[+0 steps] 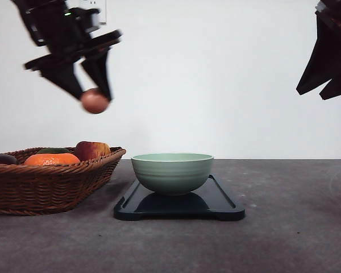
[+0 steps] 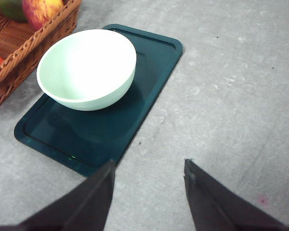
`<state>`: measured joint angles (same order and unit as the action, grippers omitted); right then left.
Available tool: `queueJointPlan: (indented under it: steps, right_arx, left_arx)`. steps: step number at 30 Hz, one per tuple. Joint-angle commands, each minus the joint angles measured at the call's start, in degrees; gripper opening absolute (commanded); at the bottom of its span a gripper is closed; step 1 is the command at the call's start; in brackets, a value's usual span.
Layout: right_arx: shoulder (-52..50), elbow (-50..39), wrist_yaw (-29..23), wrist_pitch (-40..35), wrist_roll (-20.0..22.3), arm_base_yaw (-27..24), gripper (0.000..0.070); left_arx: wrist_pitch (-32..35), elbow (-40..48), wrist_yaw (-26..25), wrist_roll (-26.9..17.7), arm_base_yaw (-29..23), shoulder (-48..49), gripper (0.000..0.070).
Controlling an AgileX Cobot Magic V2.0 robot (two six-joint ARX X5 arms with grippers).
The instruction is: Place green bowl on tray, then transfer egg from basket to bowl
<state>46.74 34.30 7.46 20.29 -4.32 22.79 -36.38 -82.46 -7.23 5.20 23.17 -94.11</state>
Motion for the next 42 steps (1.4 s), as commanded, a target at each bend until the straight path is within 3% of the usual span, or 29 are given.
queueJointPlan:
  steps: [1, 8, 18, 29, 36, 38, 42]
  right_arx:
    - [0.4, 0.4, 0.0, -0.6, -0.2, 0.2, 0.0276]
    - [0.4, 0.4, 0.0, -0.6, -0.2, 0.2, 0.0276]
    - [0.4, 0.4, 0.0, -0.6, -0.2, 0.2, 0.0276]
    - [0.4, 0.4, 0.0, -0.5, -0.2, 0.2, 0.0276]
    - [0.4, 0.4, 0.0, -0.4, -0.2, 0.2, 0.0276]
    - [0.4, 0.4, 0.0, -0.4, -0.2, 0.2, 0.0276]
    - [0.4, 0.4, 0.0, -0.1, -0.2, 0.2, 0.0276]
  left_arx:
    - [2.4, -1.4, -0.4, 0.2, 2.0, -0.8, 0.0107]
    - [9.3, -1.4, -0.2, 0.2, 7.8, -2.6, 0.0107]
    - [14.4, -1.4, 0.0, 0.2, 11.7, -12.0, 0.0107]
    - [15.6, -1.4, 7.4, -3.3, 14.7, -20.9, 0.0106]
    - [15.5, -1.4, 8.2, -3.2, 15.0, -22.9, 0.0109]
    - [15.7, -1.4, 8.2, -3.2, 15.2, -22.8, 0.0146]
    - [15.6, -1.5, 8.2, -2.9, 15.2, -22.8, 0.0348]
